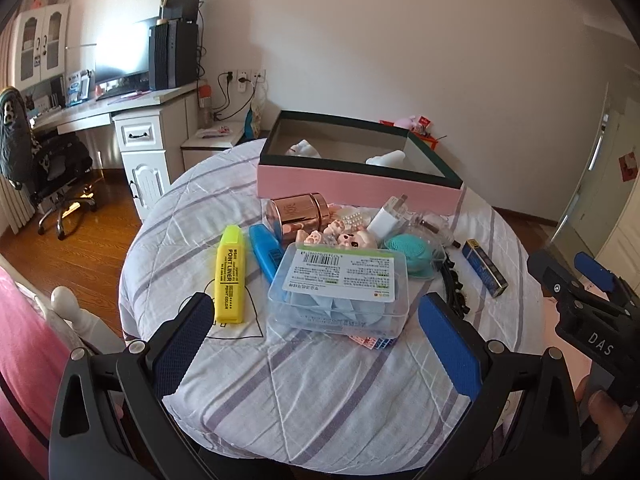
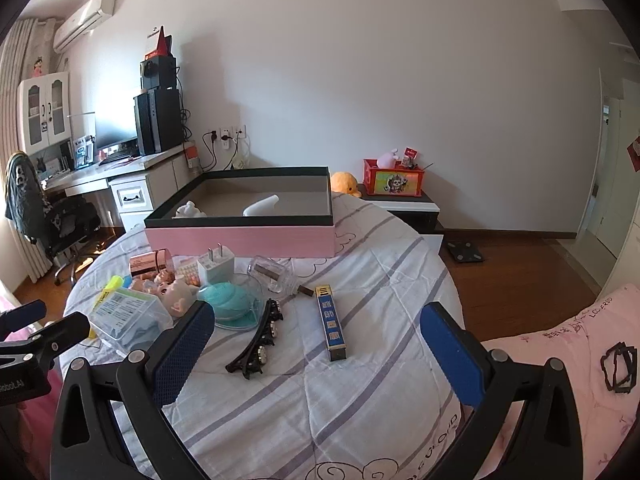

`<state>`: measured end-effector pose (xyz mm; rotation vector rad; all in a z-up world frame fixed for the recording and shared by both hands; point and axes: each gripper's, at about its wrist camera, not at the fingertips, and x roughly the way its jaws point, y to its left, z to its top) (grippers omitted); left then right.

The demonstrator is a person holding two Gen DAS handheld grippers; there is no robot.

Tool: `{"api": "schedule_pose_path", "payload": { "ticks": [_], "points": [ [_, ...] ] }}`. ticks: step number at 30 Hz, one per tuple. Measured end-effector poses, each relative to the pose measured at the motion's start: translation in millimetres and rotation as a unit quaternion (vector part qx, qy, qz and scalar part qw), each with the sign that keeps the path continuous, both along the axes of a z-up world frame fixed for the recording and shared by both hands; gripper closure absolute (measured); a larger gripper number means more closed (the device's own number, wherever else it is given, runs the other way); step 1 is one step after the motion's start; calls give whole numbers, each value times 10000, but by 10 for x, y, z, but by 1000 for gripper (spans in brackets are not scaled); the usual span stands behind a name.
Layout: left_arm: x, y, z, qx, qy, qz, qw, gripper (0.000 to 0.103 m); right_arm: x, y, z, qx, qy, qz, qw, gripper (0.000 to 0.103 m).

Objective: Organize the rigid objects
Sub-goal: 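Grasp the yellow highlighter with the left gripper while the right grasps the blue stick box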

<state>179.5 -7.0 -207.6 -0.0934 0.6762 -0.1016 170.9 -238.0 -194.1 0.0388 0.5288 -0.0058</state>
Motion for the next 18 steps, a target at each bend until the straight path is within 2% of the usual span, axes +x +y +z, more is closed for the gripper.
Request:
{"api": "schedule_pose_path", "payload": {
  "ticks": [2, 6, 9, 12, 18],
  "points": [
    [27, 21, -52, 81, 79, 63, 9999, 0, 46, -31, -42, 18, 72, 0, 10000, 0],
    [35, 246, -118, -57, 163, 206, 9996, 0, 113, -92, -129, 38, 207, -25, 9998, 0],
    [69, 446, -133, 183, 157, 585, 9980, 0, 149, -123, -192, 60, 281, -53, 9996, 0],
    [136, 612, -162, 228, 189, 811, 9963, 0, 186, -138, -226, 96, 323, -79, 9994, 0],
    [317, 654, -306, 709, 355, 824, 9934, 0, 286, -122, -308, 16, 436, -70, 9990, 0]
  ]
}}
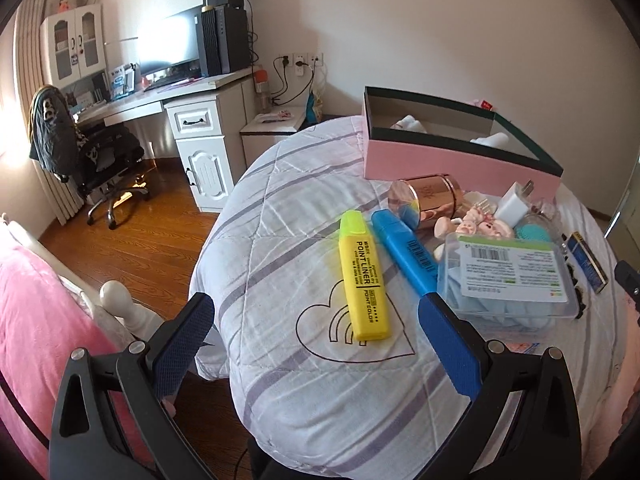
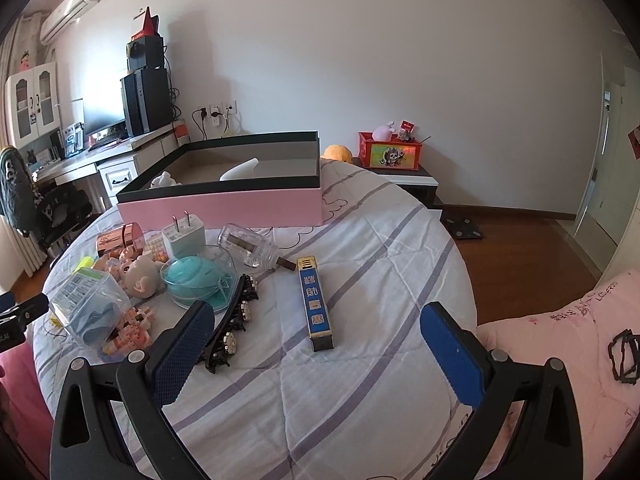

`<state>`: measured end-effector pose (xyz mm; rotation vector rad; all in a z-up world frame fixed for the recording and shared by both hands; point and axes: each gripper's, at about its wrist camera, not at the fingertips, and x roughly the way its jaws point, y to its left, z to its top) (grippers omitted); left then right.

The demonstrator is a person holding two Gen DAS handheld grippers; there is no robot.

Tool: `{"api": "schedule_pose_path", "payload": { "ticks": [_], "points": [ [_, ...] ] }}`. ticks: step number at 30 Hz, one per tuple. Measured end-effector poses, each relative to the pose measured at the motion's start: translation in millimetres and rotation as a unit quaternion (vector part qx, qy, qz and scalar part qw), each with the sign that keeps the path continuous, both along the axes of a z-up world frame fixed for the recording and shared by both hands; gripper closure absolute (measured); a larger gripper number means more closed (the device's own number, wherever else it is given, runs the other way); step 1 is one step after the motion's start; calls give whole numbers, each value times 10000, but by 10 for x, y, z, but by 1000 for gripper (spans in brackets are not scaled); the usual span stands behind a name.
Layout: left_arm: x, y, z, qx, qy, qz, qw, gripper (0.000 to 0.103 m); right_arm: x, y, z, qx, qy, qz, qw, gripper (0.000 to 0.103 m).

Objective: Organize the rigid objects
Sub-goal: 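Grasp the yellow highlighter with the left gripper while the right grasps the blue stick box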

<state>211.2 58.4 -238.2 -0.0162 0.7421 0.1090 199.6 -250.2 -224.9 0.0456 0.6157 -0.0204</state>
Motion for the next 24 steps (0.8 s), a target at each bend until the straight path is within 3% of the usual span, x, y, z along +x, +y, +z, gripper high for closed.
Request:
{"api": "schedule_pose_path", "payload": {
  "ticks": [5, 11, 13, 17, 19, 20, 22, 24],
  "points": [
    [208, -19, -144, 301, 160, -89, 9994, 2, 103, -36, -89, -106, 124, -97, 9998, 0],
    [437, 26, -270, 191, 274, -368, 9988, 23, 236, -59, -172, -206, 271, -138, 9993, 0],
    [470, -7, -264, 227, 215, -509, 9982, 40, 291, -82, -200, -222, 338, -128, 9991, 0],
    [499, -85, -252, 205, 123, -747, 9969, 65, 378, -138, -244, -182, 433, -64, 9989, 1],
    [504, -115, -245, 183, 97, -800, 9966, 76, 426, -151, -270, -165, 502, -6, 9986, 11],
    [502, -117, -237, 179, 84, -795, 9966, 76, 449, -158, -284, -142, 544, 28, 9984, 13],
    [501, -114, -233, 145, 63, -805, 9966, 76, 523, -149, -330, -156, 675, 150, 9975, 32],
    [493, -100, -220, 89, 52, -825, 9965, 76, 590, -135, -388, -202, 808, 241, 9962, 41]
  ]
}}
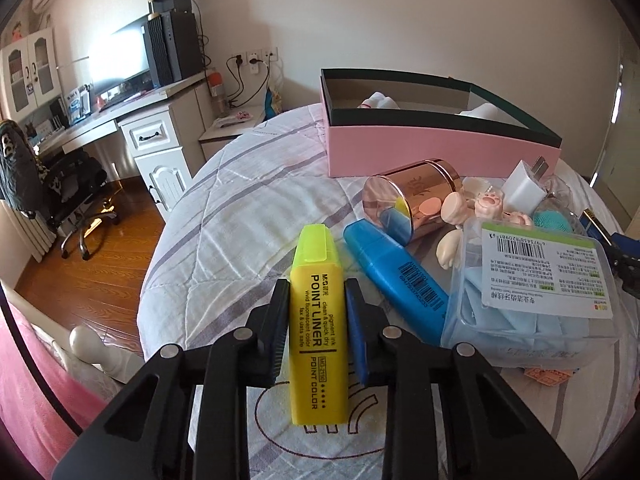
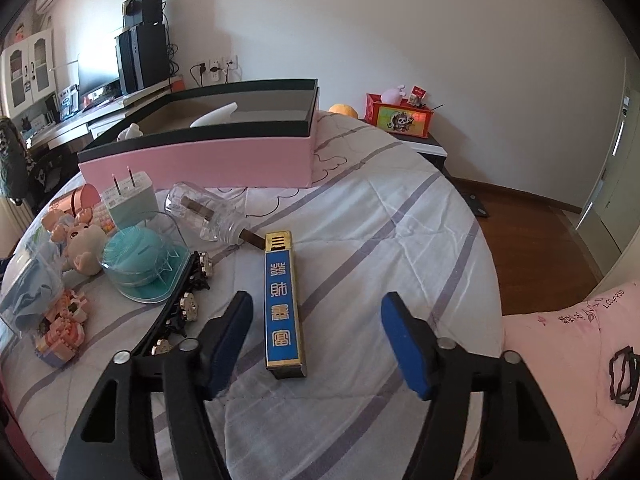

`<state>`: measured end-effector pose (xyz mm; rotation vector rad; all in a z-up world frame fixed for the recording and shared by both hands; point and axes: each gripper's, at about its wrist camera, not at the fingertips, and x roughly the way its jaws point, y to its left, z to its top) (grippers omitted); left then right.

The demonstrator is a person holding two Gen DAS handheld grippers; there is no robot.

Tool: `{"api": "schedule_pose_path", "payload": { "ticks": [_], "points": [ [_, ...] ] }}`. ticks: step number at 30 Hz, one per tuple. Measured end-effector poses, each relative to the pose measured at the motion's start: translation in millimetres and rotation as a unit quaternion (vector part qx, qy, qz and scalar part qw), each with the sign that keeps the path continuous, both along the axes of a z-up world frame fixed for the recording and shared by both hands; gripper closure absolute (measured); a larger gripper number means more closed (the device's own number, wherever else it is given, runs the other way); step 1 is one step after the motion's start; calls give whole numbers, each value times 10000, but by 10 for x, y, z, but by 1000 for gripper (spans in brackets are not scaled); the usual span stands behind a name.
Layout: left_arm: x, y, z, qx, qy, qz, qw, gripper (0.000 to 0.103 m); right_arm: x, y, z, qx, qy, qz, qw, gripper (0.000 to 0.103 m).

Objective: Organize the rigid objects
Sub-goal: 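Grasp the yellow highlighter with the left gripper while the right grasps the blue stick box, then carry both items into the pink box and open both grippers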

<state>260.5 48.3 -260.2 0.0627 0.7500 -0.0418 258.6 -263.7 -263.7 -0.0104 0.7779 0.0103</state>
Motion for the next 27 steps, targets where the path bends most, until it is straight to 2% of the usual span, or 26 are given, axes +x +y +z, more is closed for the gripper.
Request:
{"api": "schedule_pose_path", "payload": {
  "ticks": [3, 5, 7, 13, 20, 24, 27],
  "points": [
    [-12, 10, 33, -70, -12, -52, 10000, 76, 63, 14, -44, -49, 46, 93, 9999, 49],
    [-37, 45, 61, -102, -35, -58, 9999, 76, 87, 46, -41, -69, 22, 235, 9997, 63],
    [-64, 56, 93, -137, -79, -76, 9998, 76, 90, 84, -34, -67, 10, 382, 9992, 86],
    [-142, 74, 251, -201, -247, -91, 9995, 76, 37, 137, 27, 45, -110, 481, 9988, 88],
    [-227, 17, 556, -236, -583, -185, 9978, 76, -17, 210, 270, 170, -427, 618, 9970, 88],
    [-193, -97, 755, -216, -738, -419, 9962, 76, -6, 268, 461, 196, -640, 740, 9950, 87],
    [-110, -239, 910, -231, -819, -782, 9933, 76, 76, 322, 617, 255, -782, 896, 9926, 87]
  ]
}}
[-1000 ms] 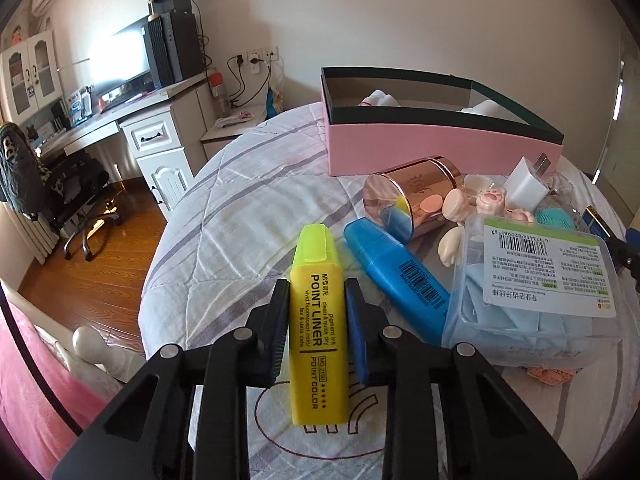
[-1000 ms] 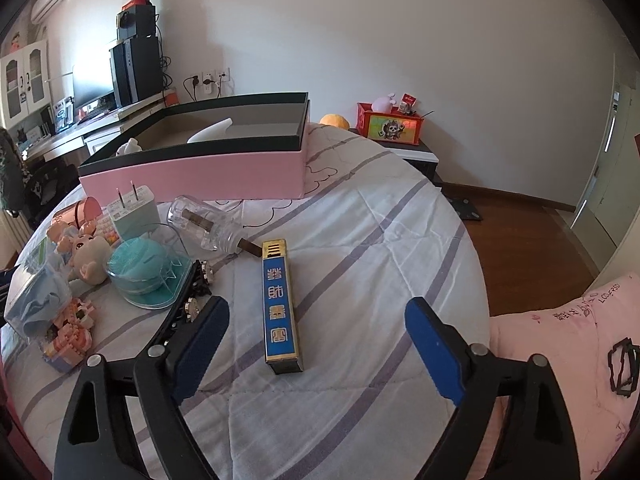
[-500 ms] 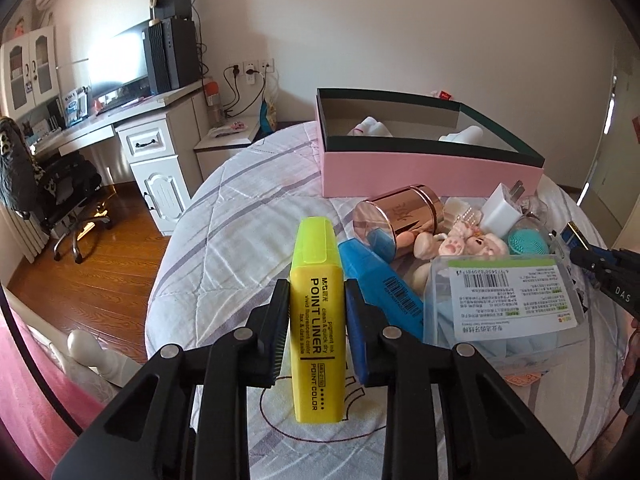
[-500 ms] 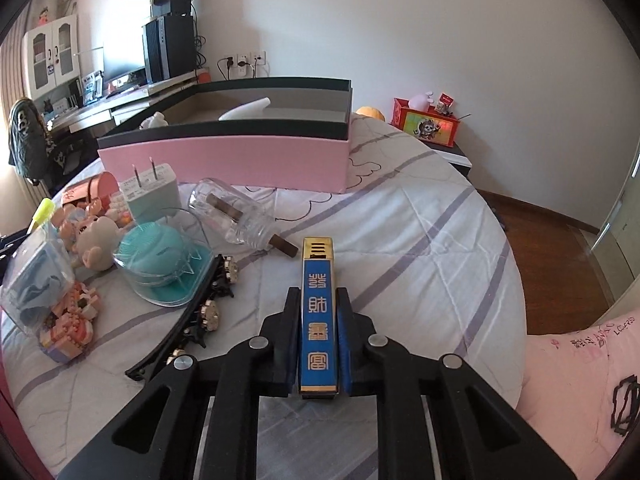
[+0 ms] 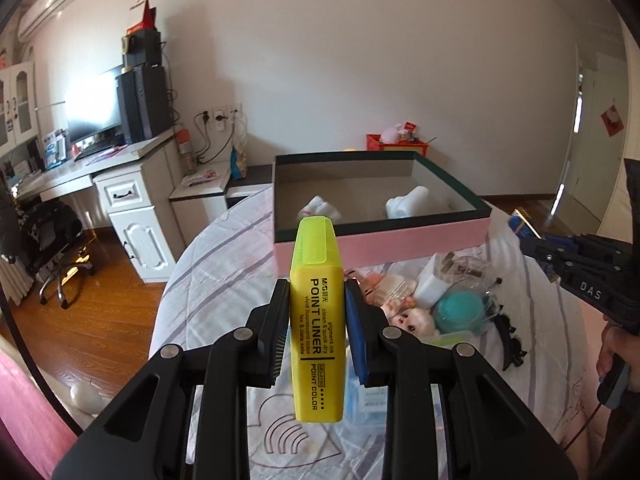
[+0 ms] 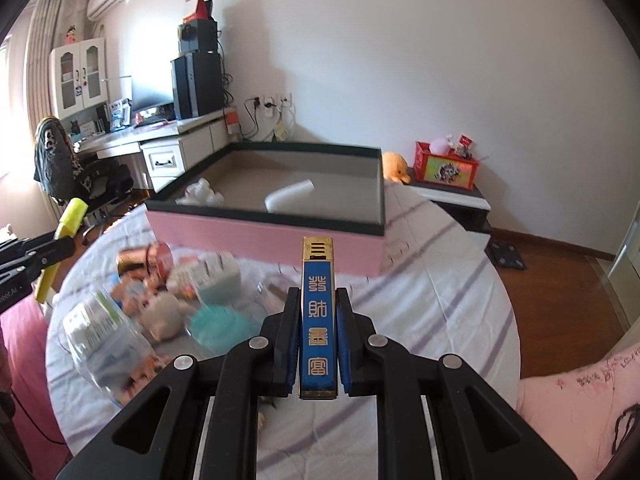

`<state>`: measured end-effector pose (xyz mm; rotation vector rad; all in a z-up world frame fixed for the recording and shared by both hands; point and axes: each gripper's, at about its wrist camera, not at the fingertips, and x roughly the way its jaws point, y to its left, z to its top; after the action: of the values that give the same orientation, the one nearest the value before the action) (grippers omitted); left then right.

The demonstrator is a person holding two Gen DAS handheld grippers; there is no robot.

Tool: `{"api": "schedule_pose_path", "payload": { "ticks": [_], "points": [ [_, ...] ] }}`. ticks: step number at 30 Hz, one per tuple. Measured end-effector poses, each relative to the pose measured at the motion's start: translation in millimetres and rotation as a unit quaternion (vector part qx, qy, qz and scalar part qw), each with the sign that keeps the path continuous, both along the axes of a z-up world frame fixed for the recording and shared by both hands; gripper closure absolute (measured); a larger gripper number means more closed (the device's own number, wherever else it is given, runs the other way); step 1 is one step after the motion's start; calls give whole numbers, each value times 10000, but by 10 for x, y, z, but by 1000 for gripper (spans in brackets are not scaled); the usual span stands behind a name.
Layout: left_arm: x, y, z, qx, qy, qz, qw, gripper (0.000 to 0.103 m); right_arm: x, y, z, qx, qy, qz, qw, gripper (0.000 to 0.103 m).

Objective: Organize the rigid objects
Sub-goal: 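Carry both items into the pink box and open both grippers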

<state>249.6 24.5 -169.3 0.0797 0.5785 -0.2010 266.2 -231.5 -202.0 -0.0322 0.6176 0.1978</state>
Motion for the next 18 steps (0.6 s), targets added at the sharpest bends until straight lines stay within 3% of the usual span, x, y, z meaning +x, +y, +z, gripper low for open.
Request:
{"api": "schedule_pose_path", "payload": {
  "ticks": [4, 10, 14, 18],
  "points": [
    [279, -240, 206, 127, -120, -306, 9994, 76, 175, 72, 181, 64, -153, 190, 9997, 87],
    [971, -638, 395, 141, 67, -753, 9970, 76, 665, 190, 394, -114, -255, 309, 9991, 87],
    [1541, -826, 334, 83, 493, -843, 9952, 76, 1125, 162, 366, -137, -104, 245, 9996, 87],
    [1942, -990, 129, 330, 835, -750, 9931, 76, 1523, 149, 193, -170, 207, 179, 9995, 87]
  ]
}}
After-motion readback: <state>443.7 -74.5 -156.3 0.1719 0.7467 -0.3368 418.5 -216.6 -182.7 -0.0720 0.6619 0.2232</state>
